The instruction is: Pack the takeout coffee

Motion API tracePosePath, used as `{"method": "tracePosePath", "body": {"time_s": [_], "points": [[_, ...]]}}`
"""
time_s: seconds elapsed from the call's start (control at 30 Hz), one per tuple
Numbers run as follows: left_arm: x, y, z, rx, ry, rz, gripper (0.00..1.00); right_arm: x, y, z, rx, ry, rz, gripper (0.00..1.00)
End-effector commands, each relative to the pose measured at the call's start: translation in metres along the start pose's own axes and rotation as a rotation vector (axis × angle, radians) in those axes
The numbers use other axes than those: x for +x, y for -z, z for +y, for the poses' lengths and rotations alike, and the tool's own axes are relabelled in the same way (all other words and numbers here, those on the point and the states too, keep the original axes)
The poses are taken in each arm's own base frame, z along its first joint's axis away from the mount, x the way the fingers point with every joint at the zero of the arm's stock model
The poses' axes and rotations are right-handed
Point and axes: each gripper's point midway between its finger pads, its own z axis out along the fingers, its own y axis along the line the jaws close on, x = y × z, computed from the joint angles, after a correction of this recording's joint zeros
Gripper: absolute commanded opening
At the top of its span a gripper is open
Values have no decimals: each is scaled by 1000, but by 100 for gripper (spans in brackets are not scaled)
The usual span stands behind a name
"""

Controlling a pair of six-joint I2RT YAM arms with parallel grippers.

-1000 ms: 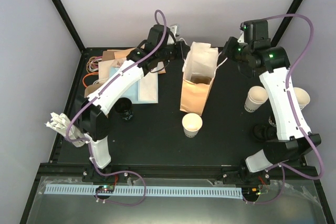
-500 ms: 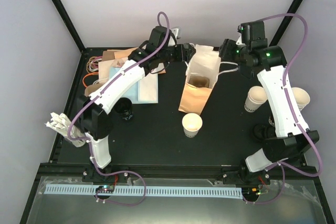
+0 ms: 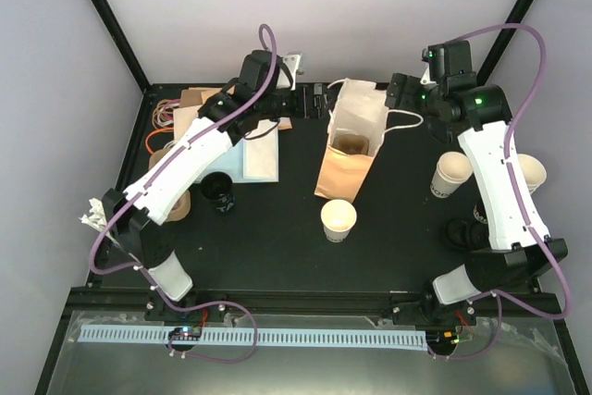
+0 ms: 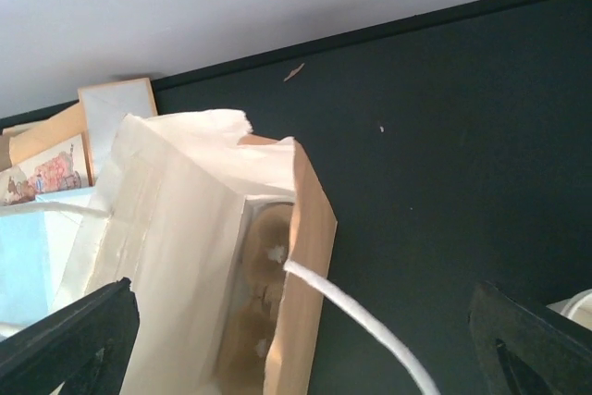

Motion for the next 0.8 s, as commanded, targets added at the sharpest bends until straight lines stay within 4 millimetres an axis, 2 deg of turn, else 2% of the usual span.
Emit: {"method": "tracePosePath", "body": {"time_s": [0.0,0.17,0.27,0.3,0.47,0.67,0.77], "points": [[-4,30,-13,34,-67,-25,99,-10,33,-2,-9,56,-66,100],[-1,51,-2,-18,-162,-97,99,0,51,-8,-9,72,-78,100],[3,54,-4,40,-273,-202,99,10,64,-10,-30,65,-97,100],[-1,56,-12,81,-327,-264,99,14,68,-12,-37,64,-106,100],[11,57,-28,170,-494,-367,99,41,81,-30,-8,52,-121,100],[25,48,-55,227,-657,-381,99,84,87,-68,116,4,-76,100],[33,48,-66,285,-717,-412,99,107,94,-89,173,-75,-89,100]]}}
